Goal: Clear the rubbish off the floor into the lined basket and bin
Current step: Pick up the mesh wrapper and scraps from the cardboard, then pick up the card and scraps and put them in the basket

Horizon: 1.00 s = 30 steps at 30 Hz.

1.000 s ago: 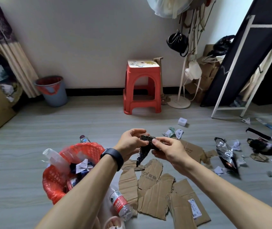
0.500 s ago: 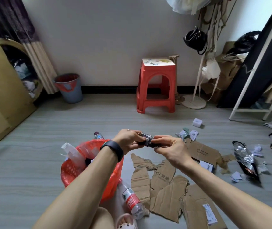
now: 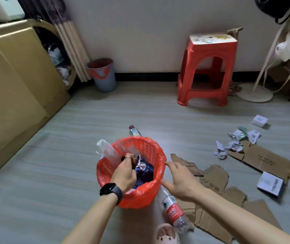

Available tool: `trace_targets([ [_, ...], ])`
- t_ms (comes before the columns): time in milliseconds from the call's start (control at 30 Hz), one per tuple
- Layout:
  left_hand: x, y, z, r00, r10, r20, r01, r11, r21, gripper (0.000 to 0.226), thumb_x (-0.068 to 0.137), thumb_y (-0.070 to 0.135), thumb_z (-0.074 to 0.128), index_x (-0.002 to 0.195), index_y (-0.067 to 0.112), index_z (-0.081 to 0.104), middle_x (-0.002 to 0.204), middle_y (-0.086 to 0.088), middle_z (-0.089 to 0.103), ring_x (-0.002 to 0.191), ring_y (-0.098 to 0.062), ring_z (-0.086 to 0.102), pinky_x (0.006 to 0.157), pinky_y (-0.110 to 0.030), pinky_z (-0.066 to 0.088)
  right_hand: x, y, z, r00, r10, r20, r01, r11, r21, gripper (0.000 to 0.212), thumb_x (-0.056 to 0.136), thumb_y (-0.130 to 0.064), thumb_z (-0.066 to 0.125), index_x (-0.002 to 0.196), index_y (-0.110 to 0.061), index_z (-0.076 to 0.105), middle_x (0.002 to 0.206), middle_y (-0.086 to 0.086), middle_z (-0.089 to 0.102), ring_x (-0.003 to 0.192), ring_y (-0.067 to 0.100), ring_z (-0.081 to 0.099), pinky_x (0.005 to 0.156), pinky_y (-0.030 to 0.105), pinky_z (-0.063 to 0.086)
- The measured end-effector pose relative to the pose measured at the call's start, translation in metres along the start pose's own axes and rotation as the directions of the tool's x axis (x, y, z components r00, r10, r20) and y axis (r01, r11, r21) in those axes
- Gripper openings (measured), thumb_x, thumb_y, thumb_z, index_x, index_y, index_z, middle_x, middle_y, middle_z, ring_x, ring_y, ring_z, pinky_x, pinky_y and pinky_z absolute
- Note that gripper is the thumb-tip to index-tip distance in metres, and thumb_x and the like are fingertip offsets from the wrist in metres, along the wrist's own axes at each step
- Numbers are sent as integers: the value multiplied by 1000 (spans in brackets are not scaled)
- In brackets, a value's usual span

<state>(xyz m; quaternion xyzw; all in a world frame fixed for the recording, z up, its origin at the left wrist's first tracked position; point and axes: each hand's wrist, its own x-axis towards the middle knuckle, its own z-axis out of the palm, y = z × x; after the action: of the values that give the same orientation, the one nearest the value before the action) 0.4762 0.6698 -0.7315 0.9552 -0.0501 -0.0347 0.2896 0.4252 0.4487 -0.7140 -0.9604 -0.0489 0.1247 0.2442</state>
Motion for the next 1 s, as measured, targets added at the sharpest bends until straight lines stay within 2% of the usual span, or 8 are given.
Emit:
trace_targets([
  [67,22,-12,22,995,38,91,-47,994,103,49,80,2,38,127,16,39,135,-12,52,126,-33,47,100,-48,42,20,-5,20,1000,1,-7,-1,999,47,82,91,-54,51,156,-18,15,157,5,29,142,26,30,117,38,27],
  [133,45,-25,41,973,42,228,-112,945,306,70,81,7,40,150,12,24,159,-7,24,149,-26,13,118,-50,18,37,-8,34,998,-3,-57,9,994,109,88,91,-56,50,157,-20,5,160,3,20,144,26,25,118,38,24],
  [233,72,-45,65,919,-9,393,-184,874,450,86,77,34,47,154,33,8,164,9,-2,150,-25,-12,116,-59,-3,64,-5,45,992,34,-124,-15,988,152,96,90,-56,52,157,-22,-8,164,2,6,147,27,15,120,40,18],
  [367,88,-65,97,900,-60,432,-189,838,511,84,80,77,35,152,45,8,163,11,-11,148,-37,-10,113,-63,-3,82,5,58,990,123,-63,-110,978,175,99,88,-37,51,155,-16,-18,165,2,-12,151,23,-2,123,42,10],
  [500,78,-94,139,884,-101,456,-191,813,550,101,71,88,26,146,43,-24,155,1,-35,143,-46,-22,111,-63,-9,83,5,80,985,169,-20,-147,906,397,94,81,-28,44,156,-17,-12,165,2,3,149,18,7,122,33,12],
  [633,90,-116,156,929,-30,368,-188,819,543,92,60,89,5,128,51,-43,144,6,-46,141,-43,-30,103,-61,-26,94,10,84,990,135,-47,-99,886,453,94,76,-34,39,157,-18,-7,163,1,16,146,17,17,120,36,21],
  [867,89,-118,164,889,-86,450,-205,804,558,90,60,86,4,126,50,-47,142,8,-50,140,-44,-30,107,-66,-15,93,10,88,987,160,2,-141,865,482,92,75,-34,38,156,-20,-4,155,9,34,136,26,38,109,45,36],
  [1000,90,-87,135,818,-227,528,-238,702,671,96,73,84,22,148,43,-22,155,2,-36,142,-49,-19,112,-66,-3,90,2,78,972,228,64,-235,901,363,86,79,-30,42,153,-19,-1,140,15,48,122,36,47,99,46,43],
])
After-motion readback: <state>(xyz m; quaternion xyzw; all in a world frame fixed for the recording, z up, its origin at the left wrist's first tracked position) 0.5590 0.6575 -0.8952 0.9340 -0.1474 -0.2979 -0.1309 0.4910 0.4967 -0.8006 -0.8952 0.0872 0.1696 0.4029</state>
